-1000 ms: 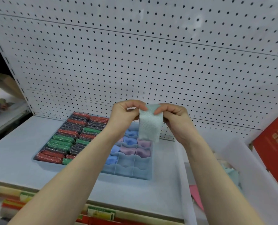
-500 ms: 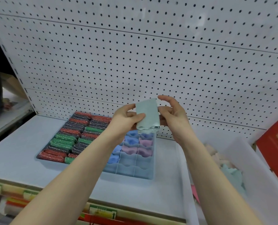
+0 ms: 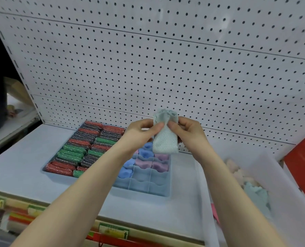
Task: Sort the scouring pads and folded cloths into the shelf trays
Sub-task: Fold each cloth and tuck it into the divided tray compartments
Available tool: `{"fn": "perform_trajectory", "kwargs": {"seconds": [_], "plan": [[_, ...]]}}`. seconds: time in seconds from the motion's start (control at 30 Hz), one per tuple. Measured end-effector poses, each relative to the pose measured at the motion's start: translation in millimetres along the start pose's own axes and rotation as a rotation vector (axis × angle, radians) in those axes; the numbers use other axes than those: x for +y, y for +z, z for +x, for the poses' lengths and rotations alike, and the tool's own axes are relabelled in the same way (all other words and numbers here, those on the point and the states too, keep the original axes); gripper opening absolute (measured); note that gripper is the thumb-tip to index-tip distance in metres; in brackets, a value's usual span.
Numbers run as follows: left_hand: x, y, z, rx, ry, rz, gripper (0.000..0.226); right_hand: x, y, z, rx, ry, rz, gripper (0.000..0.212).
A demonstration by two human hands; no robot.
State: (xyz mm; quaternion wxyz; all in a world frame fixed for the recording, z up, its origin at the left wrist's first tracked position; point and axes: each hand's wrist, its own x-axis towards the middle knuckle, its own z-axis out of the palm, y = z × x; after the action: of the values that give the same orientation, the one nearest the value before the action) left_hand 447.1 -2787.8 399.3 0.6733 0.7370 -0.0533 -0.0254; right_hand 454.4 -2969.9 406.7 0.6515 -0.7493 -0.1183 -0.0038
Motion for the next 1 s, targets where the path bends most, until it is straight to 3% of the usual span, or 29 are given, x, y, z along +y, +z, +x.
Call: {"fn": "perform_trajectory", "kwargs": {"seconds": [0.07, 0.2, 0.33, 0.47, 0.6, 0.7, 0.73, 0.87, 0.93, 1.0], "plan": [[-3.4, -1.1, -1.8, 0.001, 0.057, -0.099, 0.014, 1.2, 0.2, -2.3, -0.037, 0.044, 0.055, 0.015], [-6.5, -4.3, -5.4, -0.127, 0.004, -0.172, 0.037, 2.4, 3.9, -4.2, -0.042, 0.101, 0.098, 0.018], [-16.4, -7.5, -7.1, -0.003, 0.037, -0.169, 0.016, 5.5, 8.5, -8.1, -0.087, 0.115, 0.147, 0.019], [-23.3, -14.5, -14.2, 0.039, -0.009, -0.231, 0.026, 11.1, 16.6, -15.6, -0.127, 0.113, 0.166, 0.033], [-31.8, -22.8, -20.6, -0.035, -0.252, -0.325, 0.020, 17.6, 36.2, -21.7, 0.005, -0.006, -0.107, 0.049], [-41.9, -28.2, -28.7, -0.157, -0.290, -0.218, 0.030, 21.6, 52.8, -28.6, 0.034, -0.064, -0.338, 0.048], [-45.2, -30.3, -30.7, -0.153, -0.281, -0.229, 0.028, 22.1, 55.9, -31.0, 0.030, -0.039, -0.326, 0.046], [-54.9, -42.0, -34.1, -0.062, -0.256, -0.223, 0.030, 27.6, 61.1, -38.0, -0.036, 0.235, 0.117, 0.034], [-57.6, -47.5, -35.7, -0.043, -0.208, -0.177, 0.027, 34.3, 64.8, -41.3, -0.104, 0.324, 0.154, 0.021], [-60.0, -53.1, -38.7, -0.055, -0.145, -0.130, 0.025, 42.7, 71.4, -44.7, -0.125, 0.358, 0.137, 0.021]]}}
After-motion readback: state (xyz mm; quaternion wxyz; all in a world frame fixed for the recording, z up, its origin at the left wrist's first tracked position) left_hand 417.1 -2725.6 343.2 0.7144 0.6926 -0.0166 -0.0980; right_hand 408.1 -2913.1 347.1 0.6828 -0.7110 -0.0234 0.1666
